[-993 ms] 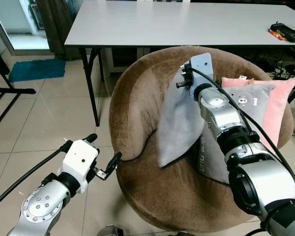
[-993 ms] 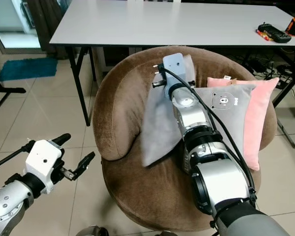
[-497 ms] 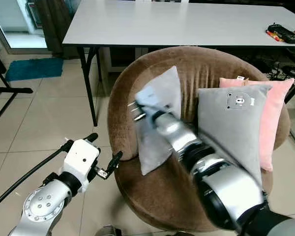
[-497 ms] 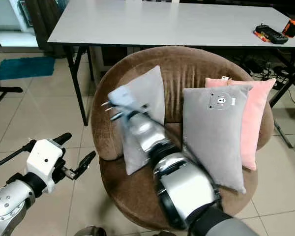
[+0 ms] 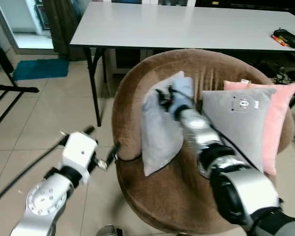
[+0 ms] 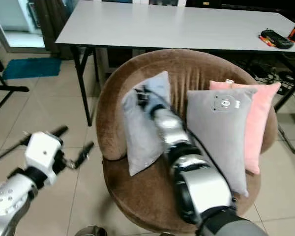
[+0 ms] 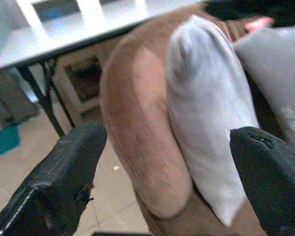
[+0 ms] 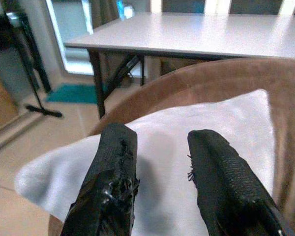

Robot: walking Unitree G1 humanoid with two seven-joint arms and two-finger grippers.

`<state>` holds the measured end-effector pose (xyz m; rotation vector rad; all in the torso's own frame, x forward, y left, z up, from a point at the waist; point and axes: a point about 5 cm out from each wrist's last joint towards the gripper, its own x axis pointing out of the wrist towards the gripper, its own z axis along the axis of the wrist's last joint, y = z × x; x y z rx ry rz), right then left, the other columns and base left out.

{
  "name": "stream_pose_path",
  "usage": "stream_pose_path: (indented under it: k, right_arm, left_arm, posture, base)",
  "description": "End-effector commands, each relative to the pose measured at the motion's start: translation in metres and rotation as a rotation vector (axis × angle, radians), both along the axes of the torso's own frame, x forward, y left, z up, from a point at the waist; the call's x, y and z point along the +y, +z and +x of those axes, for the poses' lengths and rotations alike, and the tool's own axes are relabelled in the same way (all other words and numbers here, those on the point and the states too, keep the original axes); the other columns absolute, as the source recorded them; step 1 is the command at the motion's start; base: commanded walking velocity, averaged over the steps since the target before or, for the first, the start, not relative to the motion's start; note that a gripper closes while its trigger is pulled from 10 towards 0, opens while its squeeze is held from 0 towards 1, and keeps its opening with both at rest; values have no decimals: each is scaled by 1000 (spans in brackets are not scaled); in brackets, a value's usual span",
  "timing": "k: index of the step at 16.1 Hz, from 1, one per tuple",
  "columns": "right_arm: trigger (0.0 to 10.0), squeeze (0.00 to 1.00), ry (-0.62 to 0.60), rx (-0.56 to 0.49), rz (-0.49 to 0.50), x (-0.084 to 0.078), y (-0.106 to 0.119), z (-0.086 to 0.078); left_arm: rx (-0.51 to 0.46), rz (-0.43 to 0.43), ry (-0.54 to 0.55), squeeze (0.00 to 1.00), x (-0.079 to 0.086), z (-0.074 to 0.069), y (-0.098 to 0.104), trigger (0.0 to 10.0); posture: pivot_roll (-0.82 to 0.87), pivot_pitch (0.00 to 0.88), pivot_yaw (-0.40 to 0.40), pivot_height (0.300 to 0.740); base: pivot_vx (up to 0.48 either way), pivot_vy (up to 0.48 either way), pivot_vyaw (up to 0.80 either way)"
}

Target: Move the pillow to the sofa from floor

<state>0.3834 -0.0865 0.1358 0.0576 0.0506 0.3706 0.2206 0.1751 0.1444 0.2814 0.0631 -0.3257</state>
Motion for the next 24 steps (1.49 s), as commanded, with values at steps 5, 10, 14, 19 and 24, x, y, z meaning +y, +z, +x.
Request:
stream_pose_path:
  k: [5, 10, 14, 19, 24]
  right_arm:
    - [10000, 0, -96, -128, 88, -55, 11, -33]
    - [10000, 0, -199, -112, 73, -71, 11, -89]
    - [10000, 0, -260, -53, 67, -70, 11, -109]
    - [10000, 0, -254, -4, 55, -67, 13, -115]
    - [10000, 0, -256, 19, 28, -68, 9, -115]
  left_arm:
    - [-108, -25, 112, 86, -7, 14, 14, 10000]
    - [-99, -31, 124, 82, -10, 16, 11, 10000]
    - [-88, 8, 125, 90, 0, 13, 10, 10000]
    - [-86, 14, 117, 82, 1, 15, 10, 10000]
    - [-83, 13, 131, 86, 3, 14, 8, 10000]
  posture:
    - [-18, 10, -5, 740]
    - [-30, 11, 4, 740]
    - [-28, 14, 17, 740]
    - [-33, 16, 22, 740]
    - [-33, 13, 21, 740]
  base:
    - [0, 0, 0]
    - [0, -103, 0]
    - [0, -264, 0]
    - [0, -266, -149]
    - [0, -265, -320]
